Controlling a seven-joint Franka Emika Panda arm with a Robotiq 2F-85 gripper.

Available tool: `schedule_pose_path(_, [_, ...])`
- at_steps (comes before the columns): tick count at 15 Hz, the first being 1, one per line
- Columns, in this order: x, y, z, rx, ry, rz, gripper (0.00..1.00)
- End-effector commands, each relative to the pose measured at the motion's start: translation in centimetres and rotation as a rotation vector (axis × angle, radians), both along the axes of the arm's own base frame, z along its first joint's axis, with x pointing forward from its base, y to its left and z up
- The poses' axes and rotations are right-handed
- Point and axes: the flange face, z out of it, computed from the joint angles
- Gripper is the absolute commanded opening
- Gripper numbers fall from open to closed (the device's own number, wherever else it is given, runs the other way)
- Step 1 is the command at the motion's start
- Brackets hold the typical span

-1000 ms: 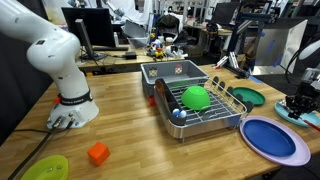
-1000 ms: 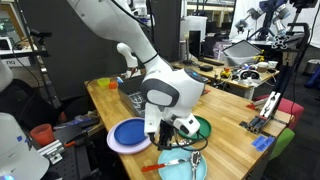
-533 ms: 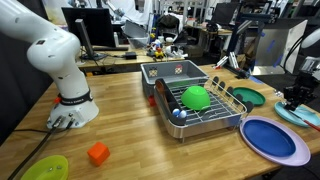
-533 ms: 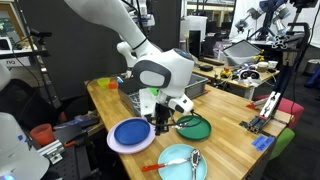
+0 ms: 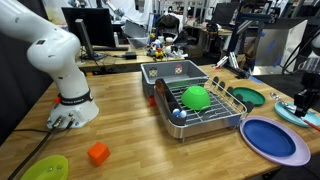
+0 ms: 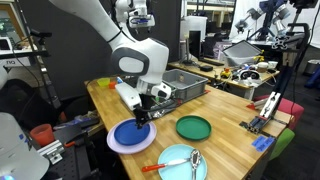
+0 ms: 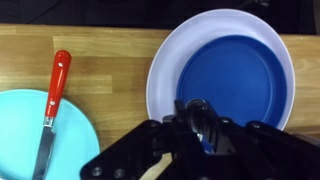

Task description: Put the spoon on the light blue plate on the dark blue plate

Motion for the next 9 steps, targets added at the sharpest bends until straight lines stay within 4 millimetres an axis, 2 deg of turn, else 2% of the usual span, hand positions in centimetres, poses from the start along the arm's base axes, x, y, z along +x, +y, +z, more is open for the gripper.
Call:
schedule_pose_path(1, [-2.7,1.7,1.3,0.047,-0.014,0.194,0.05])
schedule_pose_path(4, [-3.8,2.4,1.9,0.121,-0.019,0.307,0.05])
schedule_pose_path(5, [-3.1,2.4,1.3,0.081,-0.008,0.252,0.2])
schedule_pose_path(9, [-3.4,2.4,1.6,0.1,-0.015,0.295,0.2])
